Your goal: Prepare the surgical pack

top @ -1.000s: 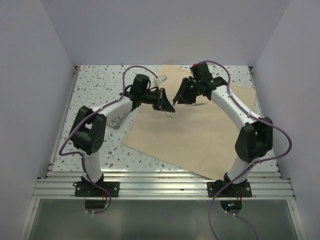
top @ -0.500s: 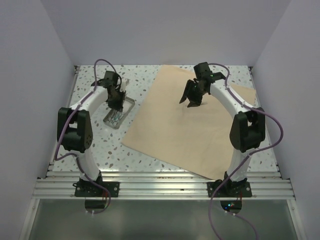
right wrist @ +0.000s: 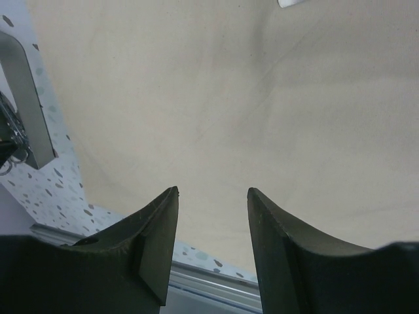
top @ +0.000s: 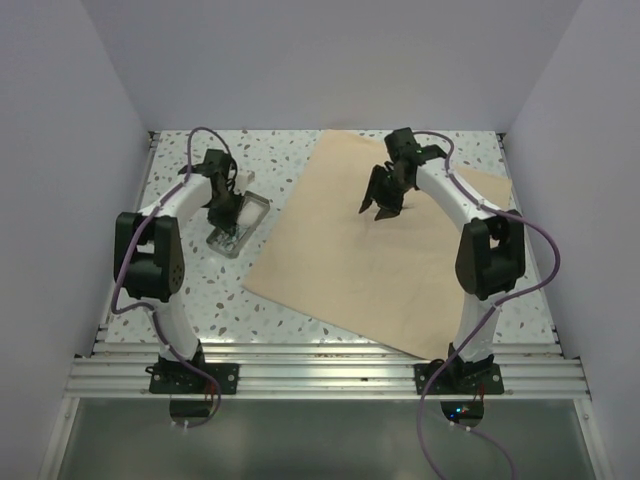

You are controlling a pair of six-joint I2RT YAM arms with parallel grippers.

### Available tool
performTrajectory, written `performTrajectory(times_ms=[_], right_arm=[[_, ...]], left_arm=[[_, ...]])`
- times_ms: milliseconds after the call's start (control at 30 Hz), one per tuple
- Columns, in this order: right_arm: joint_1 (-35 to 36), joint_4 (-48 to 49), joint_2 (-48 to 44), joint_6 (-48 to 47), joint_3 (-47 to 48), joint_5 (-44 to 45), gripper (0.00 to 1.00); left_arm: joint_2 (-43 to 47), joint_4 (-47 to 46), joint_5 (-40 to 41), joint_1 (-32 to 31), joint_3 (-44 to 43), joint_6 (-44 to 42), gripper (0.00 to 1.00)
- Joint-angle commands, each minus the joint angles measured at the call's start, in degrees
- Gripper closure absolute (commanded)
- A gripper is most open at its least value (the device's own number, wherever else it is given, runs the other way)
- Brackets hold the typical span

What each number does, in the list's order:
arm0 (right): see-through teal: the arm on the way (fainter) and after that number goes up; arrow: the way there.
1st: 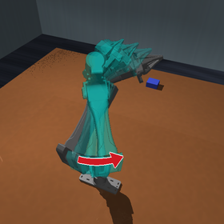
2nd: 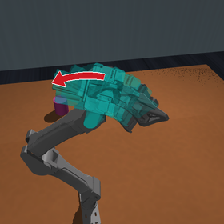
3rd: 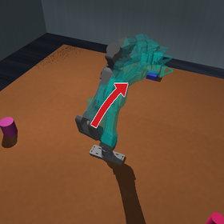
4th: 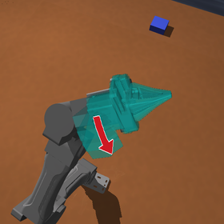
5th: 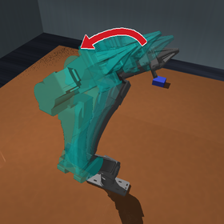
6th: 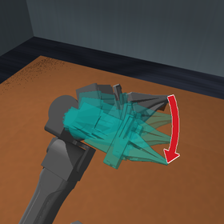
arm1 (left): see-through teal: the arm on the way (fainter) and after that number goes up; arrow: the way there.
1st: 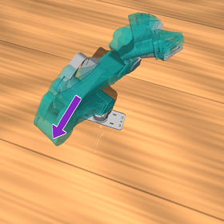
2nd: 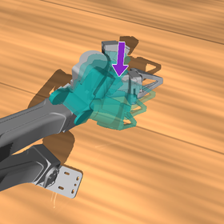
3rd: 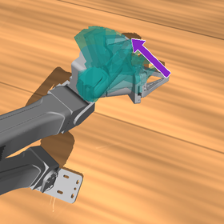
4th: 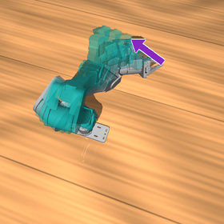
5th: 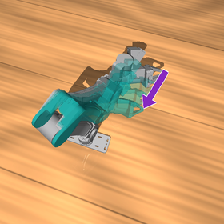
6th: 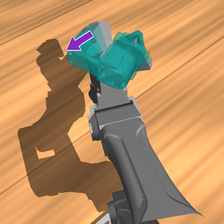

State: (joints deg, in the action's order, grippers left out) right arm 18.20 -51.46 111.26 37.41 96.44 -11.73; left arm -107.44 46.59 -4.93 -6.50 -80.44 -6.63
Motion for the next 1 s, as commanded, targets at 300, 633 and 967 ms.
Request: performTrajectory(times_ms=[300,633,967], right_arm=[[-3.1,1.1,4.0,14.9,1.4,11.5,0.49],[-6.4,-1.4,13.8,23.5,12.6,23.8,0.41],[-7.3,-4.8,17.9,28.7,16.3,28.2,0.41]], left_arm=[[-1.9,1.8,-1.8,1.2,-3.1,1.6,0.65],[3.7,0.9,-0.1,0.4,-7.8,4.6,0.51],[5.2,-3.1,-1.2,-6.3,-9.2,5.8,0.51]])
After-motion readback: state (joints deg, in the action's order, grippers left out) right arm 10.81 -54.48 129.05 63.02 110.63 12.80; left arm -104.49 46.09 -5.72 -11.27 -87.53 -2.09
